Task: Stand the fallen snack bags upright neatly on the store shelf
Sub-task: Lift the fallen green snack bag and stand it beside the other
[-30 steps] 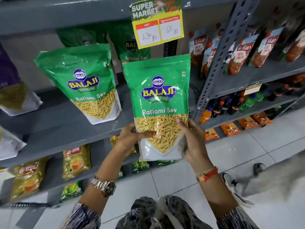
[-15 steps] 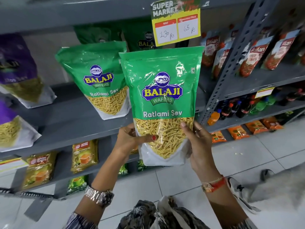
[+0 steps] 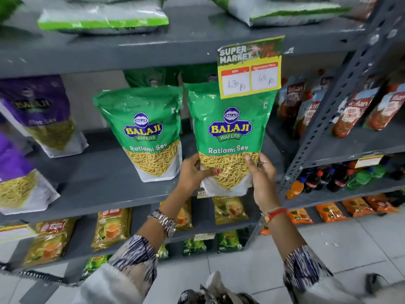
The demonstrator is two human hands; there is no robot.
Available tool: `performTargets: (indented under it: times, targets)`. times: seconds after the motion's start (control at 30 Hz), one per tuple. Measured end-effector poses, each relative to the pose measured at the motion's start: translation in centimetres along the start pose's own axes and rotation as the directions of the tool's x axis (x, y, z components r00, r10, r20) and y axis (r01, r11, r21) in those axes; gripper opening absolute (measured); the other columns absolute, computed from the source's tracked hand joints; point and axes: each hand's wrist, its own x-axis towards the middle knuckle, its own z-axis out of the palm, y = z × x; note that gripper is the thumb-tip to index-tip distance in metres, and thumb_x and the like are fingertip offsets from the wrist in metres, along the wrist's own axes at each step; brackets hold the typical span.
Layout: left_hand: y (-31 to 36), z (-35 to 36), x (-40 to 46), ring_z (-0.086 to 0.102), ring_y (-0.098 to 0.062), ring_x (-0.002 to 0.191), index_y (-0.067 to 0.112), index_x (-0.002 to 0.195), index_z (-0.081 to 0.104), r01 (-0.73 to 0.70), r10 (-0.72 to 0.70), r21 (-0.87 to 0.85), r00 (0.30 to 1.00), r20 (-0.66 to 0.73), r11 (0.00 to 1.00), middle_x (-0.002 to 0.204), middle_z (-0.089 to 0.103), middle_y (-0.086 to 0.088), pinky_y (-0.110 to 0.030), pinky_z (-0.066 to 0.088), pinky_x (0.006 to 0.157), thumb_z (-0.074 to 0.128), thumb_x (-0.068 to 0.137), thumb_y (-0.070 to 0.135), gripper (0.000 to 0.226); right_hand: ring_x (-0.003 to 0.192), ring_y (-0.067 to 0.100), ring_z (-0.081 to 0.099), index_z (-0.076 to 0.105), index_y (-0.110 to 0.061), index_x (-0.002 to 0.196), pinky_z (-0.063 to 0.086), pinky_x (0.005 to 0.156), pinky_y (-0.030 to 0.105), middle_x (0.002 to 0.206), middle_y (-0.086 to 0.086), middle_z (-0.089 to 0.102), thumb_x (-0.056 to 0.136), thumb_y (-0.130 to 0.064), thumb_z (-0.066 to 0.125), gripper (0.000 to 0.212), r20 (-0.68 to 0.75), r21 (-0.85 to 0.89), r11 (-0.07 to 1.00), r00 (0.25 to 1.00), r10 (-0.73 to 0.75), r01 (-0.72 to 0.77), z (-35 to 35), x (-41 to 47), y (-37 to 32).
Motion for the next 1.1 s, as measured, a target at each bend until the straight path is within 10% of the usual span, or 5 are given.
performTargets:
  times: [0.27,0.67,0.87,1.1]
  targets:
    - [-2.0,0.9,3.8,0.059,0.019,0.072,0.001,0.104,0.06,-0.041,0.044,0.025,0.99,-0.137,0.999,0.104,0.063,-0.005,-0.004,0.048,0.068,0.077,0.063,-0.004,0.045,0.12,0.025,0.059,0.053,-0.005,0.127,0.045,0.106,0.043,0.128,0.014,0.063,0.089,-0.02,0.063,0.042,0.021,-0.051,0.997,0.998,0.058,-0.057,1.1,5.1,1.9]
    - [-2.8,2.0,5.1,0.065,-0.018,0.097,0.008,0.105,0.062,-0.032,0.037,0.035,0.988,-0.153,0.999,0.106,0.069,-0.007,-0.037,0.053,0.09,0.081,0.062,0.007,0.047,0.097,0.0,0.065,0.053,-0.013,0.125,0.053,0.081,0.015,0.113,-0.001,0.065,0.094,-0.015,0.054,0.031,0.028,-0.073,0.997,0.999,0.03,-0.027,0.6,7.1,2.9]
    - [-2.3,3.4,4.7,0.062,-0.014,0.095,0.007,0.108,0.059,-0.06,0.071,0.068,0.983,-0.172,0.996,0.106,0.068,-0.007,-0.014,0.051,0.081,0.081,0.063,0.01,0.05,0.102,0.004,0.061,0.05,-0.012,0.128,0.053,0.079,0.013,0.119,0.001,0.062,0.095,-0.015,0.052,0.034,-0.004,-0.039,0.998,0.999,0.04,-0.041,0.0,7.6,3.1]
    - [-1.7,4.4,4.7,0.058,-0.014,0.104,0.008,0.117,0.052,-0.048,0.057,0.07,0.989,-0.136,0.996,0.112,0.063,-0.004,-0.032,0.049,0.094,0.082,0.062,0.011,0.063,0.114,0.014,0.057,0.037,-0.01,0.142,0.054,0.088,0.021,0.139,0.009,0.053,0.096,-0.016,0.05,0.048,-0.045,-0.008,0.998,0.997,0.058,-0.058,-0.5,8.2,3.3]
